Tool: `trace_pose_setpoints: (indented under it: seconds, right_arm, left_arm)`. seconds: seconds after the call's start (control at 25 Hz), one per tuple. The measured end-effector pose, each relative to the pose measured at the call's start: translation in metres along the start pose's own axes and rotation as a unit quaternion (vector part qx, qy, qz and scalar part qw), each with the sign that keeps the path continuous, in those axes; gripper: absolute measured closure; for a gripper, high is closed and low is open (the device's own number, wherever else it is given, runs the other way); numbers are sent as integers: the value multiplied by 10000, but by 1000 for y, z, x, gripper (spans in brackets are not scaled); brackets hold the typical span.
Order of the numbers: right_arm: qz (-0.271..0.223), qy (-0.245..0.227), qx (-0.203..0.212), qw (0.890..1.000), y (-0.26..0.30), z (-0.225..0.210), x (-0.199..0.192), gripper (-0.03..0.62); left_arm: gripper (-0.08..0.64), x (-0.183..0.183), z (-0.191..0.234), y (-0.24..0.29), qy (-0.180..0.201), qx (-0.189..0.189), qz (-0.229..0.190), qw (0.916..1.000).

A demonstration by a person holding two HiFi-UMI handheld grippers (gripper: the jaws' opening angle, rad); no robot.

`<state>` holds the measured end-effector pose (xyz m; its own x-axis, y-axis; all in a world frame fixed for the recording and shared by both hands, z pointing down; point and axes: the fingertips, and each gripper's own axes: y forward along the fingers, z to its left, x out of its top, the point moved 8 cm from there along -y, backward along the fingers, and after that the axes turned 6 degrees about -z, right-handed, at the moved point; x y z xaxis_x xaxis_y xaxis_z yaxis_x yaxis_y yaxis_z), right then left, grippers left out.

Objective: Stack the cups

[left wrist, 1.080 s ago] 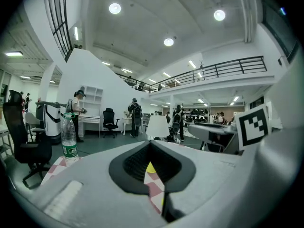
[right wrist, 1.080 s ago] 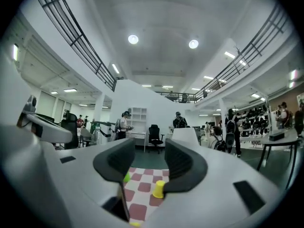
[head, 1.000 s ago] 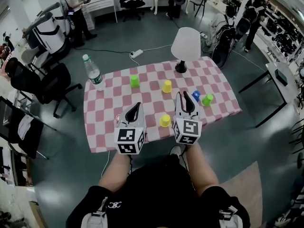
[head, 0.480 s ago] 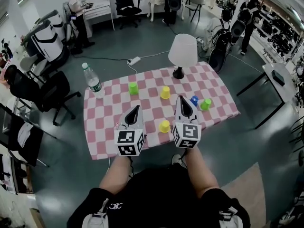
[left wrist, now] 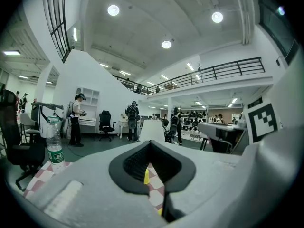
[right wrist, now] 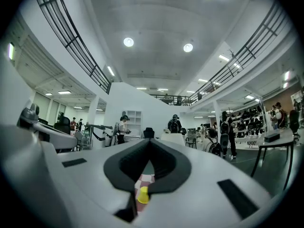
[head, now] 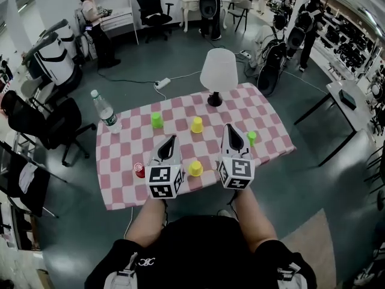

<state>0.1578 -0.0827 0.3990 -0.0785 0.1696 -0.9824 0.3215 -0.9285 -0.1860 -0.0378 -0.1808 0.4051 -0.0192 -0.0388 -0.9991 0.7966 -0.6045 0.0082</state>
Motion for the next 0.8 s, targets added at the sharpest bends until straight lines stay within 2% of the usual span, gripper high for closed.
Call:
trace_pose_setpoints:
  seconds: [0.28,0.8]
  right_arm:
    - [26,34,-97,9999,1,-72,-5,591]
    - [167,-54,114,9998,2,-184,-24,589]
  left_arm:
    - [545,-4,-51,36,-13,-29,43,10000]
    - [545,-13,-131,76,34,301,77,9995]
